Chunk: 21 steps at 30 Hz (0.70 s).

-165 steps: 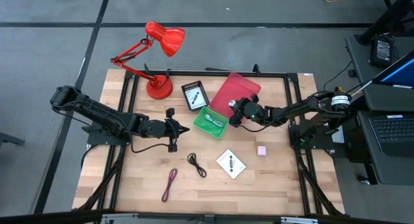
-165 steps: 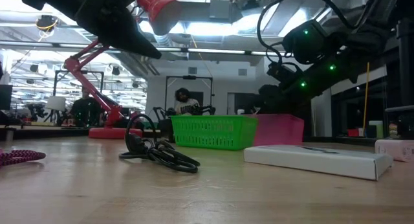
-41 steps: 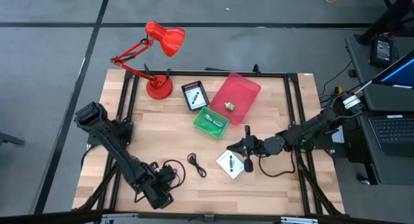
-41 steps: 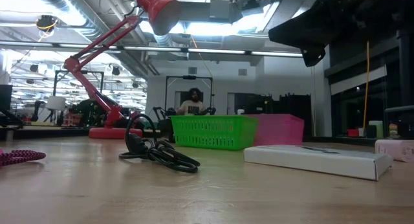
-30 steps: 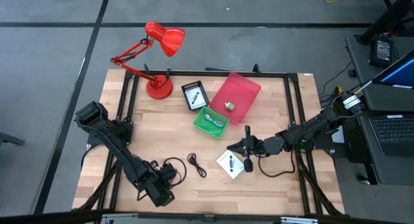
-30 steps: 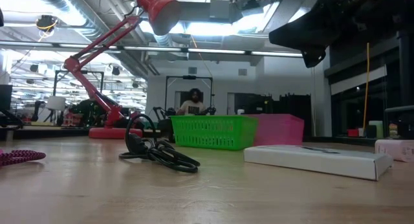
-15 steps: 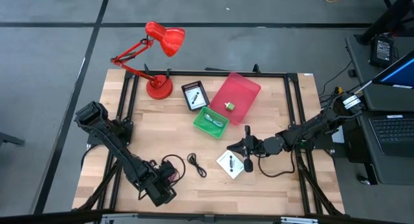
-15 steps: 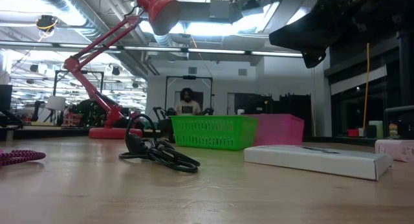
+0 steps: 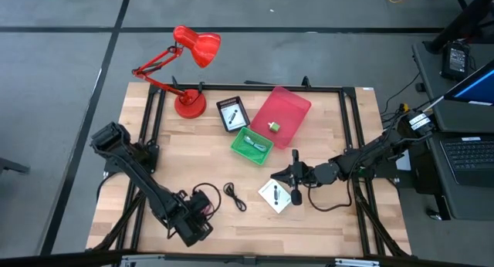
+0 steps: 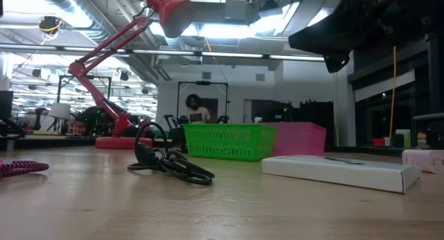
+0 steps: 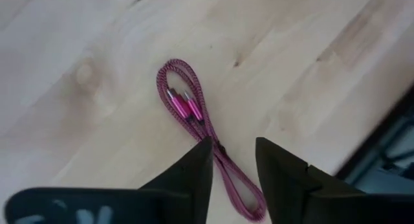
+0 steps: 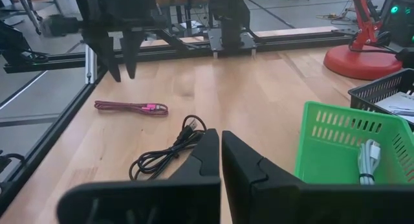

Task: Pick and place items into bin
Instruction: Put the purple charger cable into the green bin

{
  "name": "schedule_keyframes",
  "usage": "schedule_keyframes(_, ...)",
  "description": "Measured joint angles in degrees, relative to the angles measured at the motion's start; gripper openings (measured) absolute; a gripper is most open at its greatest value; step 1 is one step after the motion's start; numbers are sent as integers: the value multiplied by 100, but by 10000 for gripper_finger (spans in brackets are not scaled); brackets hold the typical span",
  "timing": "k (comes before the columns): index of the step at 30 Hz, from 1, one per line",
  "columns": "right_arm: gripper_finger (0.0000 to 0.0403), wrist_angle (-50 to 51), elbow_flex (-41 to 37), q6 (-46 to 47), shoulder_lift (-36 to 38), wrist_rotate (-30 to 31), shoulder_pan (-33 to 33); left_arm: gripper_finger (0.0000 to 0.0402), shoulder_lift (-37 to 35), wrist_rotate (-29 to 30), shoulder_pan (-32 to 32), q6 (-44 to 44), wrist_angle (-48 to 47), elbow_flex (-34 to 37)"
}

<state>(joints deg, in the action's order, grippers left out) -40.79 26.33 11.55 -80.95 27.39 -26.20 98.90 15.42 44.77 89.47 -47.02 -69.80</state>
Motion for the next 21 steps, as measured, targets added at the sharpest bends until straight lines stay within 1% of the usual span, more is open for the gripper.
schedule_keyframes(7, 0, 53, 0, -2, 0, 1, 0, 135, 455, -76, 2, 189, 7, 7)
schedule_keyframes(14, 0, 223, 0, 18, 0, 3, 4, 136, 790, -473, -4, 451, 91, 7)
schedule_keyframes(21, 0, 221, 0, 18, 0, 3, 4, 136, 840, -420, -4, 378, 351, 6)
